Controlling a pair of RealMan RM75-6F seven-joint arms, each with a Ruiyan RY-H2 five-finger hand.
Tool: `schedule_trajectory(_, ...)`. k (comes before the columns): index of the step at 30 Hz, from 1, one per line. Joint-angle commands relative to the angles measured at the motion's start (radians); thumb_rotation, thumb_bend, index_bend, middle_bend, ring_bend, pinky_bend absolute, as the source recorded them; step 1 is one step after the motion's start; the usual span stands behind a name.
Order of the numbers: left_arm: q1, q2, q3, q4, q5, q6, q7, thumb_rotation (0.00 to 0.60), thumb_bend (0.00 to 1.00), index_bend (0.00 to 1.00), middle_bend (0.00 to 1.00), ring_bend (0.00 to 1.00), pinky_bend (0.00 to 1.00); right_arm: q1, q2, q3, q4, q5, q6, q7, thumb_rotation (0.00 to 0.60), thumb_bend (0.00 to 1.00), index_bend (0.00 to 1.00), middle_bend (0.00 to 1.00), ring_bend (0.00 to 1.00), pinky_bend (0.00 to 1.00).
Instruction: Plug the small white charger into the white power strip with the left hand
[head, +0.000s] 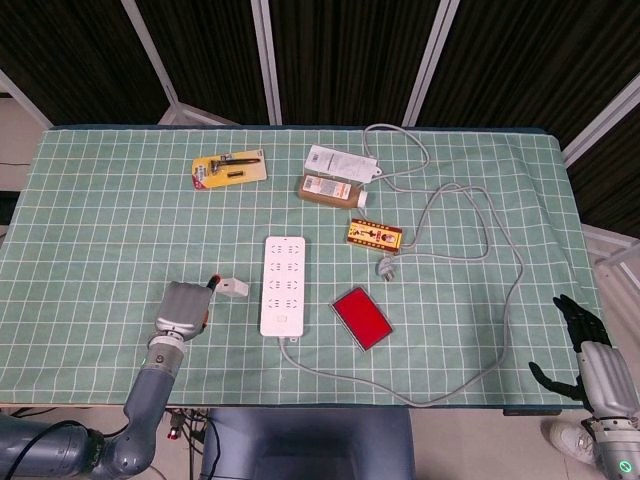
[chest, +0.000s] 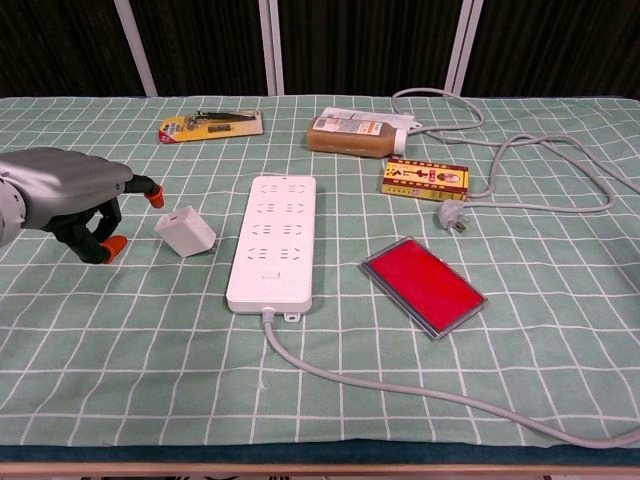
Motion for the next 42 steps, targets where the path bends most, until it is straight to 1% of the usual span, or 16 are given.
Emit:
schedule_trajectory(1, 0.001, 0.003, -0.001, -0.005, 0.002, 0.004, -0.002, 0.600, 0.48, 0.18, 0.63, 0.77, 0.89, 0.000, 0.000, -0.001, 0.000, -0.001, 0.001, 0.000, 0.600, 0.34, 0.00, 0.00, 0.00, 0.00)
schedule_trajectory(2, 0.002, 0.006, -0.001, -0.009, 0.005, 0.008, -0.006, 0.600, 0.47, 0.18, 0.60, 0.77, 0.89, 0.000, 0.000, -0.001, 0.001, -0.001, 0.001, 0.000, 0.600, 0.34, 0.00, 0.00, 0.00, 0.00)
schedule_trajectory(3, 0.005, 0.010, 0.000, -0.013, 0.011, 0.011, -0.012, 0.600, 0.43, 0.17, 0.54, 0.77, 0.89, -0.001, 0.000, -0.001, 0.000, -0.002, 0.001, 0.001, 0.600, 0.34, 0.00, 0.00, 0.00, 0.00)
schedule_trajectory(6, 0.019, 0.024, 0.003, -0.023, 0.047, 0.018, -0.046, 0.600, 0.25, 0.14, 0.33, 0.78, 0.89, -0.001, 0.000, -0.001, 0.000, -0.002, 0.002, 0.001, 0.600, 0.34, 0.00, 0.00, 0.00, 0.00)
schedule_trajectory(7, 0.023, 0.028, 0.004, -0.022, 0.058, 0.019, -0.057, 0.600, 0.22, 0.14, 0.27, 0.78, 0.89, -0.001, 0.000, 0.000, 0.001, -0.002, 0.002, 0.001, 0.600, 0.34, 0.00, 0.00, 0.00, 0.00)
schedule_trajectory(9, 0.032, 0.038, 0.008, -0.014, 0.082, 0.018, -0.080, 0.600, 0.19, 0.13, 0.22, 0.79, 0.89, 0.000, 0.000, 0.000, 0.001, 0.000, 0.000, 0.001, 0.600, 0.34, 0.00, 0.00, 0.00, 0.00)
schedule_trajectory(12, 0.036, 0.049, 0.007, 0.001, 0.089, 0.002, -0.099, 0.600, 0.19, 0.13, 0.19, 0.79, 0.89, 0.000, 0.000, 0.000, 0.000, 0.000, 0.000, 0.000, 0.600, 0.34, 0.00, 0.00, 0.00, 0.00)
schedule_trajectory(18, 0.023, 0.054, -0.008, 0.046, 0.076, -0.055, -0.117, 0.600, 0.20, 0.15, 0.18, 0.79, 0.89, 0.001, 0.000, 0.002, -0.001, 0.006, -0.003, 0.003, 0.600, 0.34, 0.00, 0.00, 0.00, 0.00)
schedule_trajectory(25, -0.011, 0.037, -0.025, 0.119, 0.026, -0.160, -0.132, 0.600, 0.33, 0.18, 0.20, 0.80, 0.89, 0.002, 0.001, 0.004, -0.002, 0.013, -0.008, 0.008, 0.600, 0.34, 0.00, 0.00, 0.00, 0.00)
schedule_trajectory(27, -0.026, 0.018, -0.032, 0.154, 0.013, -0.191, -0.137, 0.600, 0.34, 0.20, 0.21, 0.80, 0.89, 0.002, 0.002, 0.005, -0.004, 0.018, -0.011, 0.011, 0.600, 0.34, 0.00, 0.00, 0.00, 0.00)
schedule_trajectory(38, -0.055, -0.018, -0.041, 0.220, 0.005, -0.235, -0.160, 0.600, 0.34, 0.25, 0.27, 0.80, 0.89, 0.003, 0.005, 0.007, -0.008, 0.024, -0.016, 0.015, 0.600, 0.34, 0.00, 0.00, 0.00, 0.00)
schedule_trajectory(42, -0.063, -0.029, -0.039, 0.234, 0.014, -0.246, -0.169, 0.600, 0.31, 0.29, 0.31, 0.80, 0.89, 0.004, 0.006, 0.007, -0.009, 0.027, -0.019, 0.016, 0.600, 0.34, 0.00, 0.00, 0.00, 0.00)
